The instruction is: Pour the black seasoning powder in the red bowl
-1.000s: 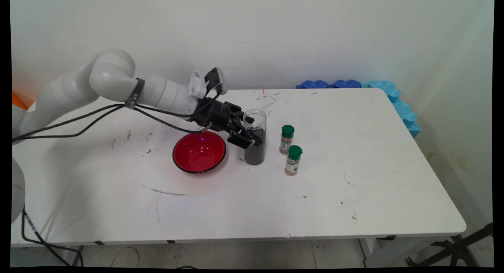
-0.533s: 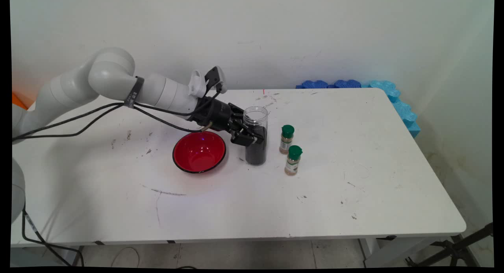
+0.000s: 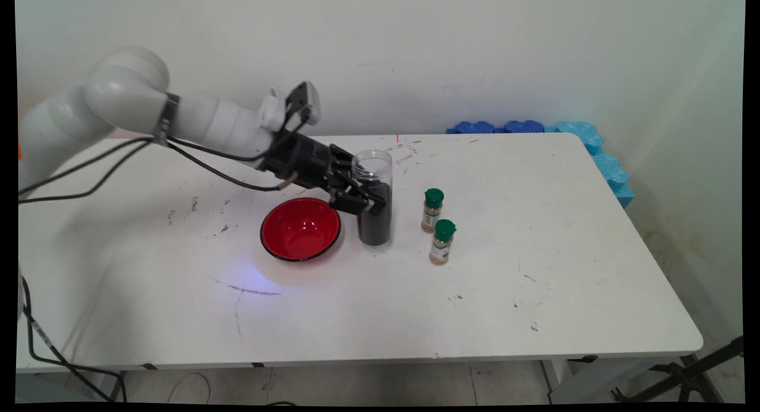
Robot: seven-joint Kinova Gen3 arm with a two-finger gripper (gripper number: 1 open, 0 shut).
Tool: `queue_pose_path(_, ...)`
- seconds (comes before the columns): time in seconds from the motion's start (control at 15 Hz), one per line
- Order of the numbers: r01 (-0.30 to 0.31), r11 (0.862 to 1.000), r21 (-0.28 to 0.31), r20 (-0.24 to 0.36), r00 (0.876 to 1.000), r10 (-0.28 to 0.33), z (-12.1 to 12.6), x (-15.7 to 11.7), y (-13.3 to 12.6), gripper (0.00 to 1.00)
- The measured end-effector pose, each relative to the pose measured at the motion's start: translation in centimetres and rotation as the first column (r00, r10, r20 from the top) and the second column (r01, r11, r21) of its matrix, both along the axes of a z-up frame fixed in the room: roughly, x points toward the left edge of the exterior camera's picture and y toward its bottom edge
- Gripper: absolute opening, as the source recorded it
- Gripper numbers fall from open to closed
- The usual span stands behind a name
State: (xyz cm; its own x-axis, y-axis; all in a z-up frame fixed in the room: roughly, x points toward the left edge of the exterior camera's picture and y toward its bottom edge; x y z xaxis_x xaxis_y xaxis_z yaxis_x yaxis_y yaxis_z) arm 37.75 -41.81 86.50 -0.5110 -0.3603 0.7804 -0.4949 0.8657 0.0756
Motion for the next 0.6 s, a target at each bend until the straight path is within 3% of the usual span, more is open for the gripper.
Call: queue_pose_path(0.6,0.001,1.0,-0.004,-0.012,1.0,-0.001,9.4,4.3,4.6,0.0)
